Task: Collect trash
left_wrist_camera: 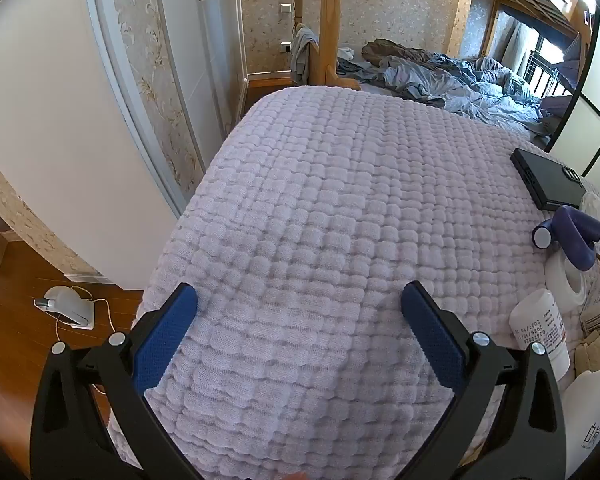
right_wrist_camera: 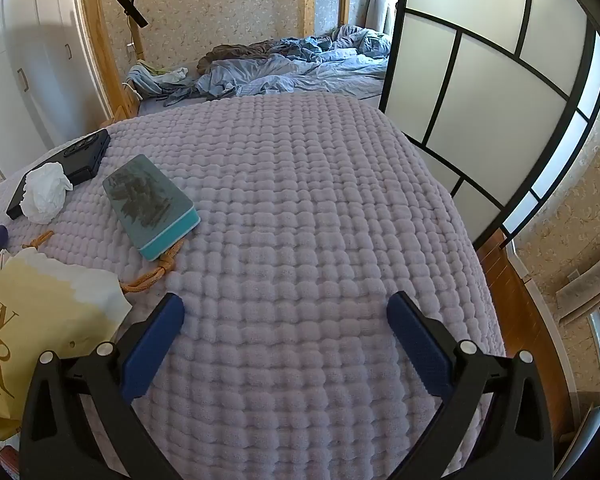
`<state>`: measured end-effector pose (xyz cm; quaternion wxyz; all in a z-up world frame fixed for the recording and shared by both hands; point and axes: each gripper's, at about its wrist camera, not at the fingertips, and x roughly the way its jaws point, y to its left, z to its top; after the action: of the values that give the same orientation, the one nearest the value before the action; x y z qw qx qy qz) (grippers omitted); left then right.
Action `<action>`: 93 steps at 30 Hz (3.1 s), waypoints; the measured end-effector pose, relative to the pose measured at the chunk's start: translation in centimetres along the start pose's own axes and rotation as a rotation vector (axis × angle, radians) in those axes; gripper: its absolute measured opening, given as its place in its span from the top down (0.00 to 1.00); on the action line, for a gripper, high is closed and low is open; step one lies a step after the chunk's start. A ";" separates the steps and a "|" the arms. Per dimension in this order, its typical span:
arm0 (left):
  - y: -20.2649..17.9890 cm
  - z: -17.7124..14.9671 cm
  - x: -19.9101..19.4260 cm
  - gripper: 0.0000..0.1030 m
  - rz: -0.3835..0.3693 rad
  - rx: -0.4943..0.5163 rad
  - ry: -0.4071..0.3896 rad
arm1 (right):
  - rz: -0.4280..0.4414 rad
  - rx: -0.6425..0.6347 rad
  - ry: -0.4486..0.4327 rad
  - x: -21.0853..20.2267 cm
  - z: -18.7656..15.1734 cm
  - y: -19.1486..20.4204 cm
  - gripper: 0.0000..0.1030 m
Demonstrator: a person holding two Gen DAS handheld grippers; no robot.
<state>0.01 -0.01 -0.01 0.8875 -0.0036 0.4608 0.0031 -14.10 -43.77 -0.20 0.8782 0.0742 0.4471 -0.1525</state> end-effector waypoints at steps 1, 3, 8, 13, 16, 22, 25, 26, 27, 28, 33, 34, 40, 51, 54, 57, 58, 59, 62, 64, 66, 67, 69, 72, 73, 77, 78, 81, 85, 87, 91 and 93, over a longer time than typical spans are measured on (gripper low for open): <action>0.0 0.0 0.0 0.01 0.000 0.000 0.000 | 0.000 0.000 0.000 0.0 0.0 0.0 0.03; 0.0 0.0 0.0 0.01 0.000 0.000 0.000 | 0.000 0.000 0.000 0.0 0.0 0.0 0.03; 0.0 0.0 0.0 0.01 0.000 0.000 0.000 | 0.000 0.000 0.000 0.0 0.0 0.0 0.03; 0.0 0.0 0.0 0.01 0.000 0.000 0.000 | 0.000 0.000 0.000 0.0 0.0 0.0 0.03; 0.0 0.0 0.0 0.01 0.000 0.000 0.000 | 0.000 0.000 0.000 0.0 0.0 0.0 0.03; 0.0 0.0 0.0 0.01 0.000 0.000 0.000 | 0.000 0.001 0.000 0.0 0.0 0.0 0.03; 0.0 0.0 0.0 0.01 0.000 0.000 0.000 | 0.000 0.001 0.000 0.0 0.0 0.0 0.03; 0.0 0.0 0.0 0.01 0.000 0.000 0.000 | 0.000 0.001 0.000 0.0 0.0 0.0 0.03; 0.0 0.0 0.0 0.01 0.000 0.000 0.000 | 0.000 0.001 0.000 0.0 0.0 0.0 0.03; 0.0 0.0 0.0 0.01 0.000 0.000 0.000 | 0.000 0.001 0.000 0.0 0.0 0.0 0.03; 0.0 0.0 0.0 0.01 0.000 0.000 0.000 | 0.000 0.001 0.000 0.0 0.0 -0.1 0.03; 0.0 0.0 0.0 0.01 0.000 0.000 0.000 | 0.000 0.001 0.000 0.0 0.0 -0.1 0.03; 0.0 0.0 0.0 0.01 0.000 0.000 0.000 | 0.000 0.001 0.000 0.0 0.0 -0.1 0.03; 0.0 0.0 0.0 0.01 0.000 0.000 0.000 | 0.000 0.001 0.000 0.0 0.0 0.0 0.03; 0.0 0.0 0.0 0.01 0.000 0.000 0.000 | 0.000 0.001 0.000 -0.1 0.0 0.0 0.03; 0.0 0.0 0.0 0.01 0.000 0.000 0.000 | -0.002 0.001 0.000 -0.1 0.0 0.0 0.03; 0.0 0.0 0.0 0.01 0.000 0.000 0.000 | -0.002 0.001 0.000 -0.1 0.0 -0.1 0.03; 0.0 0.0 0.0 0.01 -0.001 0.000 0.000 | -0.002 0.001 0.000 -0.1 0.0 -0.1 0.03; 0.0 0.0 0.0 0.01 0.000 0.000 0.000 | -0.002 0.001 0.000 -0.1 0.0 0.0 0.03; 0.0 0.0 0.0 0.01 0.000 0.000 0.000 | -0.002 0.001 0.000 -0.1 0.0 0.0 0.03; 0.0 0.0 0.0 0.01 0.000 0.000 0.000 | -0.002 0.001 0.000 0.0 0.0 0.0 0.03; 0.0 0.0 0.0 0.01 0.000 0.000 0.000 | -0.002 0.001 0.000 0.0 0.0 0.0 0.03; 0.0 0.0 0.0 0.01 0.000 0.000 0.000 | -0.002 0.001 0.000 0.0 0.0 0.1 0.03; 0.0 0.0 0.0 0.01 0.000 0.000 0.000 | -0.003 0.001 0.000 0.0 0.0 0.1 0.03; 0.0 0.0 0.0 0.01 0.000 0.000 0.000 | -0.003 0.001 0.000 0.0 0.0 0.1 0.03; 0.0 0.0 0.0 0.01 0.000 -0.001 0.000 | -0.003 0.002 0.000 0.0 0.0 0.2 0.03; 0.0 0.0 0.0 0.01 0.001 -0.001 0.000 | -0.003 0.002 0.000 0.1 -0.1 0.2 0.03; 0.0 0.0 0.0 0.01 0.000 0.000 0.000 | -0.002 0.001 0.000 0.1 -0.1 0.3 0.03; 0.0 0.0 0.0 0.01 -0.001 0.001 0.000 | 0.000 0.001 0.001 0.2 -0.2 0.5 0.03; 0.1 -0.1 -0.1 0.01 -0.005 0.004 -0.001 | 0.008 -0.001 0.007 0.1 -0.4 0.7 0.04; 0.2 -0.5 -1.9 0.01 -0.018 -0.005 -0.032 | 0.039 0.003 -0.012 -1.6 -1.0 0.6 0.04; 0.4 -1.2 -3.4 0.01 -0.026 0.008 -0.068 | 0.049 -0.009 -0.054 -3.8 -1.3 0.9 0.04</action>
<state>-2.87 0.34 2.07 0.9025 -0.0058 0.4305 -0.0103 -16.89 -41.81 2.13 0.8938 0.0772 0.4220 -0.1308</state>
